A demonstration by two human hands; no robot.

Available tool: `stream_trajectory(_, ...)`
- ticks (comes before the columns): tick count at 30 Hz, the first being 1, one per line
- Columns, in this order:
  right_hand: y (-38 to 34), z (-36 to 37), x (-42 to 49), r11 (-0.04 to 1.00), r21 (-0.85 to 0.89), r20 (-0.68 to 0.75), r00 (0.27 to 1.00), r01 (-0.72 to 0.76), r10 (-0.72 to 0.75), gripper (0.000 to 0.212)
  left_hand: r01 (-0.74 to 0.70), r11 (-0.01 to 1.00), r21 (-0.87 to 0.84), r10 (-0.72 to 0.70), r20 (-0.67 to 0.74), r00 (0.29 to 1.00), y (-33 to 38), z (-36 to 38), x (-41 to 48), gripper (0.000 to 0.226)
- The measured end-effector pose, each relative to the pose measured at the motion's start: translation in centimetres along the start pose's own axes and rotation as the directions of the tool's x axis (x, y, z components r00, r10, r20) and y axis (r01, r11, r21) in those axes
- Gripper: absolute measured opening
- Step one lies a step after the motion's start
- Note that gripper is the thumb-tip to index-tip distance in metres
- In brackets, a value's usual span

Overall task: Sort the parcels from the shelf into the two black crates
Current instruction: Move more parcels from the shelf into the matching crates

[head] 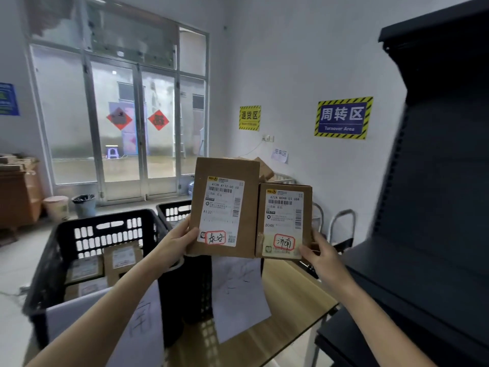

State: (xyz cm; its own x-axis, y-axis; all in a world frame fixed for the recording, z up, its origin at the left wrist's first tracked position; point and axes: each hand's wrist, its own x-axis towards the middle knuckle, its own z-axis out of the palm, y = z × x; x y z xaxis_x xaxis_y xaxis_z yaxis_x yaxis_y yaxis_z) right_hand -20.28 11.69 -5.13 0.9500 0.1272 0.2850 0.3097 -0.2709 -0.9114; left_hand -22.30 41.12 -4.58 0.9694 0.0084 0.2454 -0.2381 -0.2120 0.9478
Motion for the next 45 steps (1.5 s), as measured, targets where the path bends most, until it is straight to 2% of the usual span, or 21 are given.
stream_trajectory(14, -2.4, 12.9, 5.3, 0.995, 0.093, 0.211, 0.976, 0.034, -0.053, 0.046, 0.097, 0.993, 0.069, -0.075, -0.262, 0.962, -3.2, -12.6, -3.7, 0.038)
stream_trajectory(21, -2.3, 17.9, 9.9, 0.987, 0.155, 0.298, 0.951, 0.04, -0.085, 0.044, 0.111, 0.994, -0.013, -0.108, -0.369, 0.923, -4.1, -16.3, -3.5, 0.035)
stream_trajectory(22, -2.3, 18.5, 10.7, 0.984, 0.174, 0.314, 0.945, 0.041, -0.095, 0.044, 0.101, 0.995, -0.026, -0.104, -0.384, 0.918, -4.4, -16.8, -3.3, 0.041)
stream_trajectory(25, -2.3, 20.3, 13.3, 0.975, 0.218, 0.352, 0.928, 0.048, -0.124, 0.041, 0.08, 0.995, -0.051, -0.094, -0.422, 0.902, -5.1, -18.1, -2.3, 0.093)
stream_trajectory(27, -2.1, 21.4, 15.2, 0.969, 0.246, 0.383, 0.915, 0.033, -0.129, 0.041, 0.065, 0.996, -0.059, -0.085, -0.453, 0.888, -5.8, -18.9, -1.1, 0.107)
stream_trajectory(31, -0.8, 23.5, 19.3, 0.965, 0.263, 0.432, 0.896, -0.013, -0.106, 0.054, 0.05, 0.996, -0.076, -0.082, -0.511, 0.855, -6.8, -19.3, 1.1, 0.105)
stream_trajectory(39, 0.5, 27.7, 24.8, 0.93, 0.349, 0.538, 0.837, -0.113, -0.1, 0.059, 0.102, 0.989, -0.107, -0.145, -0.578, 0.803, -8.9, -20.5, 3.7, 0.101)
stream_trajectory(42, 0.8, 29.6, 25.6, 0.936, 0.335, 0.571, 0.814, -0.109, -0.109, 0.06, 0.113, 0.98, -0.161, -0.188, -0.588, 0.787, -9.7, -21.5, 4.0, 0.082)
stream_trajectory(45, 0.7, 31.6, 26.1, 0.923, 0.367, 0.591, 0.795, -0.116, -0.135, 0.048, 0.109, 0.967, -0.229, -0.231, -0.617, 0.752, -10.9, -22.7, 4.1, 0.071)
